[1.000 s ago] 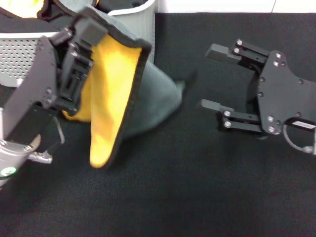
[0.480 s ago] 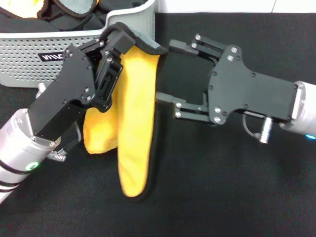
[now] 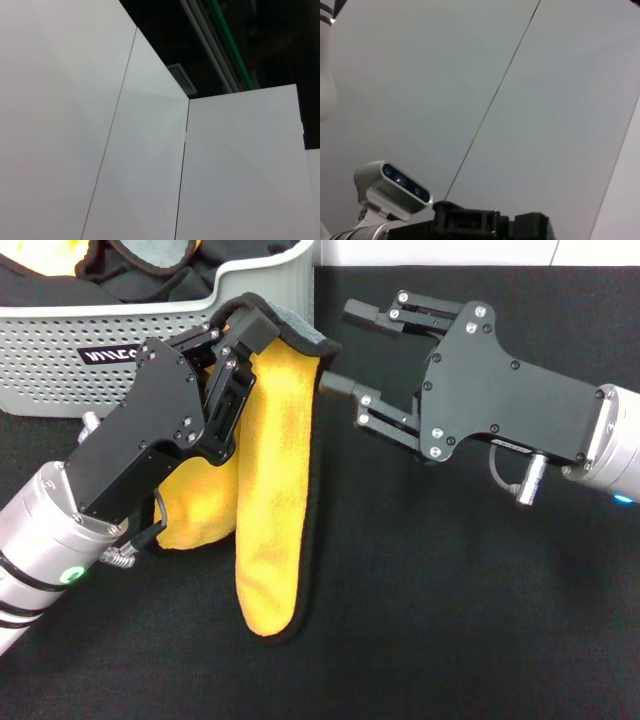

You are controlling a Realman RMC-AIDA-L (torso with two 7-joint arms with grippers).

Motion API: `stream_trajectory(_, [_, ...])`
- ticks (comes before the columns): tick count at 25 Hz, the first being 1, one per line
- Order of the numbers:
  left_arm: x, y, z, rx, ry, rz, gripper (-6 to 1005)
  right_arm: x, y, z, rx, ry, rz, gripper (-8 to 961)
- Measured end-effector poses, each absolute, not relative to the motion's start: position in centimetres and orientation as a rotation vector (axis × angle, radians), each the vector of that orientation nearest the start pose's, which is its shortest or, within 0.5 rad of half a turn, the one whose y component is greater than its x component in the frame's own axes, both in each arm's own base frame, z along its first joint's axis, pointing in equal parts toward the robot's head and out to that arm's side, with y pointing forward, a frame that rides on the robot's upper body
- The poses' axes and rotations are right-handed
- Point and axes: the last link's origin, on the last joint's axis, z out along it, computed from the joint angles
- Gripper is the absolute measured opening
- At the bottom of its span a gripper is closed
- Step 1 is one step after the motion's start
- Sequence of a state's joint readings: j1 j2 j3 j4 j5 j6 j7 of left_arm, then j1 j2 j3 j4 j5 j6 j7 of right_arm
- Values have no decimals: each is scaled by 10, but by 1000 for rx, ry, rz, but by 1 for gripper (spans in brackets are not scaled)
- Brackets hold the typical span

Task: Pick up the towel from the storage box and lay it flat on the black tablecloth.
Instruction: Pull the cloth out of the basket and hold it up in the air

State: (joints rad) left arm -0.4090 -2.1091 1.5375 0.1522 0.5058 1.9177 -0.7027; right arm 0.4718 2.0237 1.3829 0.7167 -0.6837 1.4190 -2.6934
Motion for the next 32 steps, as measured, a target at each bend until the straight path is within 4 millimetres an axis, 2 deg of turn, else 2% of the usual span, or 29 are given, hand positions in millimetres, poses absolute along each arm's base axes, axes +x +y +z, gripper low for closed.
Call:
stream_trajectory(3, [-227,256,-16,-2056,-261,-1682,9,138,312,-34,-2310,-574,1247,636])
stream_trajectory(6, [-226,256,-17,-2059,-259,-1683,9,138,315,-35,-2307,-565,1227,417])
stream_trajectory(11, [-226,257,-17,-2062,-260,-1680,10,136,318,-37,-2302,-567,1200,346])
stream_trajectory(22, [-226,259,-17,-2060,-262,-1675,12,130,323,-48,-2341,-580,1150,321])
stream_trajectory(32, [-227,257,-18,-2060,-271,-1668,13,127,319,-45,-2309,-620,1170,298])
